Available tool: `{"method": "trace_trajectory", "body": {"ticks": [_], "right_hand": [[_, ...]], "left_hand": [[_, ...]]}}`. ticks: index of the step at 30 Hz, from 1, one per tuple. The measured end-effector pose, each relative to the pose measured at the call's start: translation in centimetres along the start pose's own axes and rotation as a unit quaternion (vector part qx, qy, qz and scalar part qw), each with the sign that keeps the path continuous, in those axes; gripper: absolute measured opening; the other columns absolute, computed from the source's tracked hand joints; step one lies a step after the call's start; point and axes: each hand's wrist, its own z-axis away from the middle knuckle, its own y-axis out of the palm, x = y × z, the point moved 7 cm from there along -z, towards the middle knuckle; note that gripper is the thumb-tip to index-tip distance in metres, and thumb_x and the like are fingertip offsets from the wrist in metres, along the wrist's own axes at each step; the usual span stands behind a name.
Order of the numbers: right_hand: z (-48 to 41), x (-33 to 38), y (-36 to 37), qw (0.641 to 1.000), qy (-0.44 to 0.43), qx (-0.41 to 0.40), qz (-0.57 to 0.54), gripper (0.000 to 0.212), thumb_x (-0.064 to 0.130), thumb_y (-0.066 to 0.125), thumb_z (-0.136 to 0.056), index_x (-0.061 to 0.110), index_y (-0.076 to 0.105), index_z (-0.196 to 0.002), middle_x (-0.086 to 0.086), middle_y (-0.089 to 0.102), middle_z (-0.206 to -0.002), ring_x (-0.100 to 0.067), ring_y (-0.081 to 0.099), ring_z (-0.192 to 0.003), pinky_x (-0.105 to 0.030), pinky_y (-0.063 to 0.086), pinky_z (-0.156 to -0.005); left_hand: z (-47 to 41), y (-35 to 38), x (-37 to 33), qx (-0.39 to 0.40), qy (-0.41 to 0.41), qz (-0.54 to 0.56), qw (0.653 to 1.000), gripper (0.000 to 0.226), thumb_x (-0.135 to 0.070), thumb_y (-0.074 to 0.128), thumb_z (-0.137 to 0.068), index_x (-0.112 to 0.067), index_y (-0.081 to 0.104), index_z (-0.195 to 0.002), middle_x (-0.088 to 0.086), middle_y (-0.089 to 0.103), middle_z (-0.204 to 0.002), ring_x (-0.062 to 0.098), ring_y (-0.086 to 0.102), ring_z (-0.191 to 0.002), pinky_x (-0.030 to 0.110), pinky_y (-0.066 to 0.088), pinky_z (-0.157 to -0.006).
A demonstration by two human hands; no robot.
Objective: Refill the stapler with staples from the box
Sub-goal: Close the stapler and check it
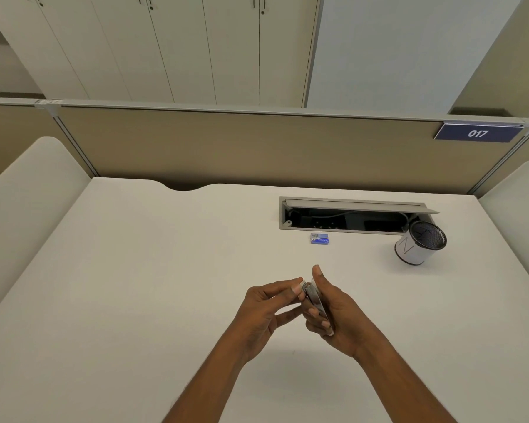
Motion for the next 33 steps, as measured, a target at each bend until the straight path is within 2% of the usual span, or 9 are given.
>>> {"method": "trace_trajectory", "body": {"ticks": [5, 12, 16, 18, 21, 24, 26, 29, 33], "right_hand": [[-0.2, 0.4, -0.2, 1.000, -0.008, -0.009, 0.019, 0.064, 0.069, 0.057, -0.089, 0.007, 0.063, -0.076, -0.004, 0.049, -0.053, -0.011, 0.029, -0.039, -0.021, 0.031, -0.042], [-0.8, 0.9, -0.7, 0.991, -0.040, -0.077, 0.100, 0.068, 0.073, 0.052, -0.089, 0.009, 0.060, -0.070, -0.007, 0.051, -0.058, -0.012, 0.031, -0.042, -0.024, 0.027, -0.045], [-1.4, 1.2, -0.9, 0.973, -0.073, -0.133, 0.174, 0.080, 0.078, 0.050, -0.087, -0.002, 0.063, -0.085, -0.014, 0.052, -0.067, -0.014, 0.041, -0.049, -0.024, 0.030, -0.047], [-1.7, 1.1, -0.9, 0.968, -0.065, -0.141, 0.196, 0.078, 0.079, 0.041, -0.090, 0.006, 0.070, -0.088, -0.008, 0.060, -0.066, -0.013, 0.046, -0.050, -0.022, 0.034, -0.047], [-2.0, 0.7, -1.3, 0.965, -0.044, -0.128, 0.224, 0.082, 0.080, 0.025, -0.092, 0.014, 0.072, -0.083, 0.000, 0.069, -0.067, -0.011, 0.050, -0.050, -0.021, 0.038, -0.048], [-2.4, 0.3, -1.7, 0.970, -0.032, -0.104, 0.217, 0.083, 0.080, 0.026, -0.092, 0.011, 0.072, -0.089, -0.006, 0.070, -0.075, -0.013, 0.053, -0.057, -0.025, 0.042, -0.054], [-2.5, -0.1, -1.9, 0.981, -0.034, -0.085, 0.170, 0.070, 0.071, 0.036, -0.097, 0.010, 0.072, -0.101, -0.013, 0.070, -0.086, -0.017, 0.056, -0.064, -0.029, 0.045, -0.060], [-2.7, -0.3, -2.3, 0.991, -0.049, -0.058, 0.110, 0.037, 0.044, 0.052, -0.103, 0.015, 0.070, -0.117, -0.021, 0.068, -0.107, -0.021, 0.062, -0.079, -0.034, 0.051, -0.074], [-3.2, 0.0, -3.2, 0.984, -0.065, -0.097, 0.132, 0.018, 0.021, 0.066, -0.097, 0.021, 0.075, -0.114, -0.012, 0.074, -0.099, -0.019, 0.070, -0.084, -0.025, 0.057, -0.079]], "left_hand": [[-0.6, -0.2, 0.1, -0.005, -0.003, 0.010, 1.000, 0.042, -0.031, 0.082, -0.088, 0.005, 0.076, -0.110, 0.017, 0.075, -0.122, 0.031, 0.071, -0.118, 0.037, 0.059, -0.094], [-1.4, -0.1, 0.5, -0.003, -0.003, -0.018, 1.000, 0.038, -0.034, 0.080, -0.090, -0.014, 0.077, -0.123, 0.013, 0.076, -0.123, 0.025, 0.071, -0.118, 0.034, 0.058, -0.097], [-2.3, -0.5, 0.9, -0.062, 0.023, -0.080, 0.995, 0.039, -0.044, 0.088, -0.078, -0.030, 0.081, -0.113, 0.011, 0.081, -0.089, 0.018, 0.077, -0.086, 0.026, 0.061, -0.085], [-2.9, -0.9, 1.0, -0.081, 0.035, -0.085, 0.992, 0.043, -0.046, 0.091, -0.073, -0.028, 0.082, -0.110, 0.009, 0.075, -0.077, 0.017, 0.068, -0.071, 0.030, 0.061, -0.082], [-3.7, -1.4, 1.1, -0.082, 0.042, -0.116, 0.989, 0.040, -0.052, 0.088, -0.075, -0.027, 0.083, -0.106, 0.005, 0.071, -0.072, 0.016, 0.062, -0.067, 0.038, 0.060, -0.091], [-4.6, -1.6, 1.3, -0.064, 0.037, -0.136, 0.988, 0.035, -0.053, 0.083, -0.079, -0.027, 0.082, -0.103, 0.001, 0.071, -0.074, 0.015, 0.061, -0.068, 0.041, 0.058, -0.094], [-5.1, -2.0, 1.6, -0.074, 0.032, -0.123, 0.989, 0.036, -0.049, 0.082, -0.080, -0.023, 0.083, -0.105, -0.001, 0.079, -0.090, 0.016, 0.071, -0.078, 0.044, 0.060, -0.096], [-5.8, -2.4, 1.9, -0.089, 0.024, -0.078, 0.993, 0.033, -0.043, 0.080, -0.081, -0.020, 0.083, -0.105, 0.003, 0.082, -0.105, 0.019, 0.078, -0.098, 0.035, 0.061, -0.093], [-6.6, -3.0, 2.7, -0.110, 0.001, -0.055, 0.992, 0.021, -0.032, 0.074, -0.094, -0.025, 0.082, -0.111, -0.001, 0.080, -0.115, 0.017, 0.073, -0.112, 0.031, 0.059, -0.090]]}}
